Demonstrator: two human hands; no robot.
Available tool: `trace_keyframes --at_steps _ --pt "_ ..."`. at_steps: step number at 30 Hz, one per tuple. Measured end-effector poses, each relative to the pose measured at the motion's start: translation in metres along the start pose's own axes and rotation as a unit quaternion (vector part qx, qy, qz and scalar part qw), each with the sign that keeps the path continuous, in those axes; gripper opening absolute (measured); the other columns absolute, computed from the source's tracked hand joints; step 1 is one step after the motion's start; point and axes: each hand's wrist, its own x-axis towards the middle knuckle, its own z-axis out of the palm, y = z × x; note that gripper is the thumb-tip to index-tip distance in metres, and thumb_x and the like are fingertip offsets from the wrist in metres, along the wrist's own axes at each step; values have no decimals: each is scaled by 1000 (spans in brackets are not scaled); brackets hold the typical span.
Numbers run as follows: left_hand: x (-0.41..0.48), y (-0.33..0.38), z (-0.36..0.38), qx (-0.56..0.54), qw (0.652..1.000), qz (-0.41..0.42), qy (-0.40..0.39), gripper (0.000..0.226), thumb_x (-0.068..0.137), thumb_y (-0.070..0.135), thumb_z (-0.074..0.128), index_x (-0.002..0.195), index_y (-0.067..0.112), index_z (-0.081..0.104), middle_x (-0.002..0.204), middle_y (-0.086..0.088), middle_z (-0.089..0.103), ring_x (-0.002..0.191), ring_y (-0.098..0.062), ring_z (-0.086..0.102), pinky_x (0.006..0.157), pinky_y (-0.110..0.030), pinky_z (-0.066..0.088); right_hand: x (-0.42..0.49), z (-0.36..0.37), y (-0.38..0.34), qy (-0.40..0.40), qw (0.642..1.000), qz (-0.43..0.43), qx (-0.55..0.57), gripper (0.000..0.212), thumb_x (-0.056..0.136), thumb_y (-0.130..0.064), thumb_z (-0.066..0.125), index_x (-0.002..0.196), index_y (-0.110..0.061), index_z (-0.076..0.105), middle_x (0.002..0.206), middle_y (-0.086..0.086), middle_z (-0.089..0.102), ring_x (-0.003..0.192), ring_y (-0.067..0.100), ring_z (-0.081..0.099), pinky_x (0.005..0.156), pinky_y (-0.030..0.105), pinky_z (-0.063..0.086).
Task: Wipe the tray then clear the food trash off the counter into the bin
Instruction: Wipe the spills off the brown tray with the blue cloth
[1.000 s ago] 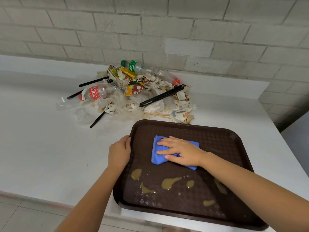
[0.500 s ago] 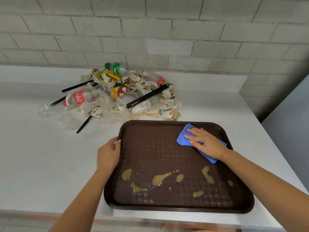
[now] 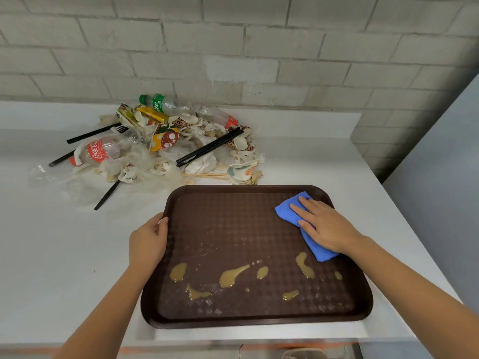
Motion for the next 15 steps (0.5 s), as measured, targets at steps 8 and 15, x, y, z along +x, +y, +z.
trace_keyframes --at_steps 8,15 --pt "0 -2 1 -12 1000 1 1 36 100 28 38 130 18 57 107 -11 70 99 -31 62 81 -30 43 21 12 -34 22 998 29 47 55 97 -41 6 150 -28 4 160 3 -1 147 19 -2 116 29 -5" --pt "2 -3 3 -23 1000 -11 -3 38 101 28 34 128 20 59 114 -7 68 105 -29 61 86 -31 43 49 10 -84 22 999 0 39 51 103 -36 15 152 -25 3 160 6 -2 147 22 -3 118 35 -2"
